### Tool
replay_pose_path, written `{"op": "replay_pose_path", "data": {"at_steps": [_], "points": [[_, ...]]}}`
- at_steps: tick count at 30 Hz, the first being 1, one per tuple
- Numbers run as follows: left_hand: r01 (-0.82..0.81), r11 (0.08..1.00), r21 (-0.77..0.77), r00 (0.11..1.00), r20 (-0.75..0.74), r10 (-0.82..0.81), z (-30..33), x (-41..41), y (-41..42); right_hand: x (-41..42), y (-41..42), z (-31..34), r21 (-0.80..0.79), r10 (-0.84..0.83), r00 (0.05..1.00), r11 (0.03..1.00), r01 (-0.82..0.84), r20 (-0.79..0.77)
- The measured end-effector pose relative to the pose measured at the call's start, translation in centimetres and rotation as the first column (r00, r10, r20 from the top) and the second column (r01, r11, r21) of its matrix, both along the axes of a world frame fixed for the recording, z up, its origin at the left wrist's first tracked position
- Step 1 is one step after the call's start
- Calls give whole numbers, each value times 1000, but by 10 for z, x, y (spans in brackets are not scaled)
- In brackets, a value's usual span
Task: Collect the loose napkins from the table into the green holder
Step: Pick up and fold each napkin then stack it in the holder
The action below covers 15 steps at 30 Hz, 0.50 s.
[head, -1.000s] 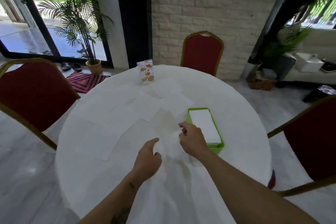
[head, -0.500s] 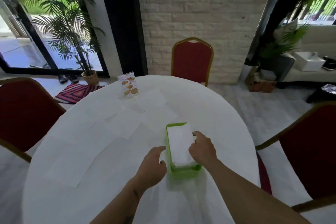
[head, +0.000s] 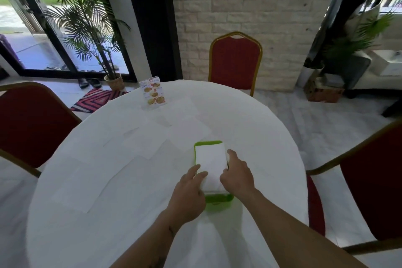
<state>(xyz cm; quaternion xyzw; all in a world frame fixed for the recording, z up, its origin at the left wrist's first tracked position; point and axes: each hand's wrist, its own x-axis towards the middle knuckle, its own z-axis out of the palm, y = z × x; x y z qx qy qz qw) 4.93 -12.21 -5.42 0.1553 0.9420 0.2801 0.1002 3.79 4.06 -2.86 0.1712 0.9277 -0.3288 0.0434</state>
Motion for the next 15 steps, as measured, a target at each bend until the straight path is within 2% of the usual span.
{"op": "replay_pose_path", "data": {"at_steps": [4, 8, 10, 12, 15], "points": [[9, 999, -39, 1000, 12, -9, 2, 2, 0, -1, 2, -6, -37, 21, 1000, 999, -20, 21], [32, 996, -80, 999, 10, -31, 3, 1, -2, -4, 8, -7, -155, -7, 1000, 988, 3, -27], [36, 995, -93, 999, 12, -35, 3, 0, -3, -5, 11, -7, -161, -11, 999, 987, 4, -40], [40, 993, -110, 999, 11, -39, 2, 2, -3, -4, 12, -10, -114, 25, 999, 993, -28, -24], [50, 988, -147, 999, 9, -49, 4, 4, -3, -1, 12, -14, 58, 106, 994, 993, -105, -21]]}}
